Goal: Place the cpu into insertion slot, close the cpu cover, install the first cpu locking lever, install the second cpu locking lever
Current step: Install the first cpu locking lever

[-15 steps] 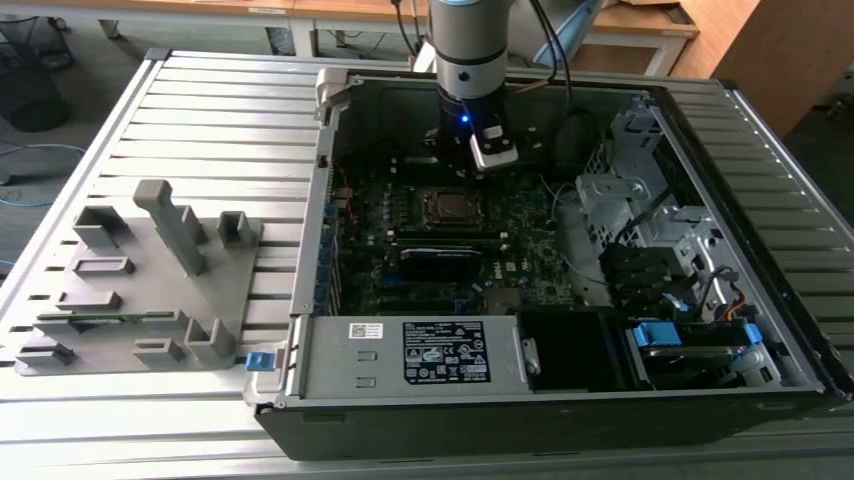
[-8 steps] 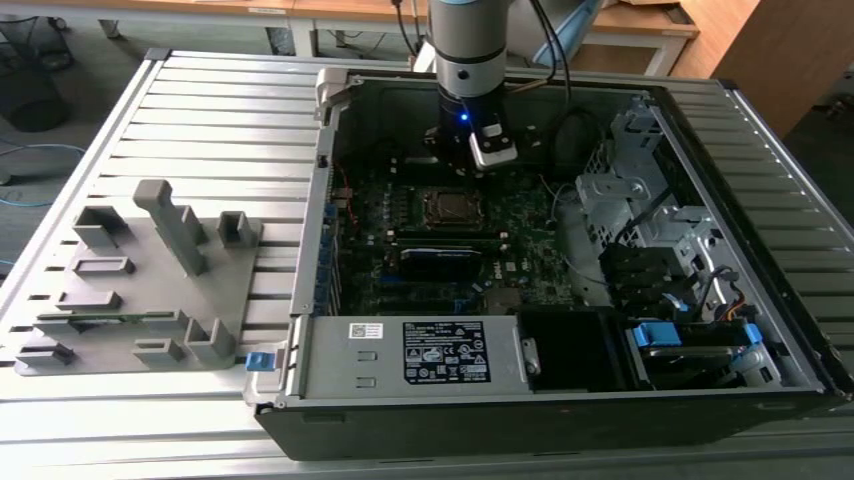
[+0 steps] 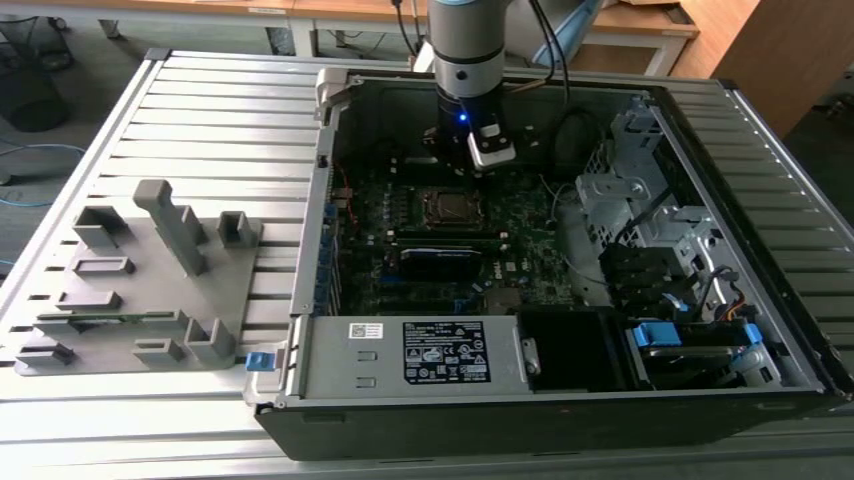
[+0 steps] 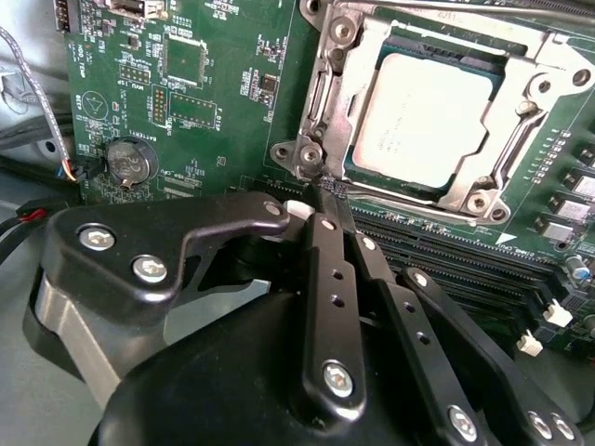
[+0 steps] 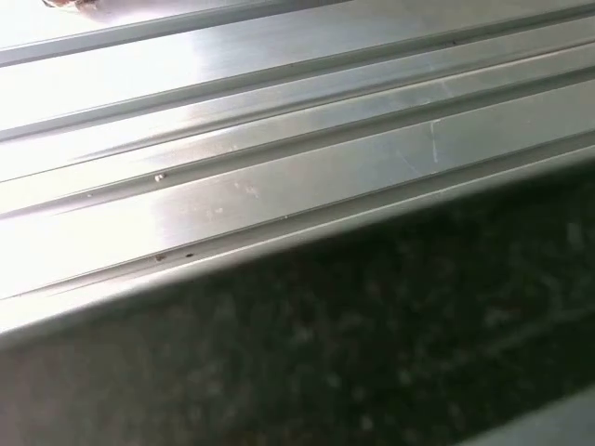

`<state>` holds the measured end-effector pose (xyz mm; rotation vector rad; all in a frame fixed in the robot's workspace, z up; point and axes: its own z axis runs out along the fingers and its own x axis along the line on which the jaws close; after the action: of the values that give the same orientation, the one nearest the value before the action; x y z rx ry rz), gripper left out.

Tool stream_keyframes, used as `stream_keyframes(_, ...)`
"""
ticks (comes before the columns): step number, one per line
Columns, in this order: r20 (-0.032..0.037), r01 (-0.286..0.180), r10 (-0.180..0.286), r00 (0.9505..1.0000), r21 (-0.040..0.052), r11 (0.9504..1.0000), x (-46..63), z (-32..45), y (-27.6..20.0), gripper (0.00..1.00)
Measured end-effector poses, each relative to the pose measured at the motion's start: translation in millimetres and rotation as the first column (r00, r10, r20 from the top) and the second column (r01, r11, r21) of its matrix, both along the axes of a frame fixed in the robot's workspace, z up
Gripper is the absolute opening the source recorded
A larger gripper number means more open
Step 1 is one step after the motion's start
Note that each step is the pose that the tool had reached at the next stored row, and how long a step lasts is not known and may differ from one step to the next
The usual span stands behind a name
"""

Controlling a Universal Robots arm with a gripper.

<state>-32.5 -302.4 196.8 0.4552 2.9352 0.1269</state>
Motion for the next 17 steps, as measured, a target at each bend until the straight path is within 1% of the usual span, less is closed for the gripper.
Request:
stream_keyframes(12, 0.0002, 0.0, 0.0, 1.0, -0.0001, 1.0, -1.3, -1.9, 0.0, 0.11)
stream_keyframes(15, 0.0005, 0.0, 0.0, 1.0, 0.0004, 1.0, -1.3, -0.1, 0.1, 0.11)
stream_keyframes(17, 0.0002, 0.0, 0.0, 1.0, 0.0, 1.0, -1.3, 3.0, 0.0, 0.11)
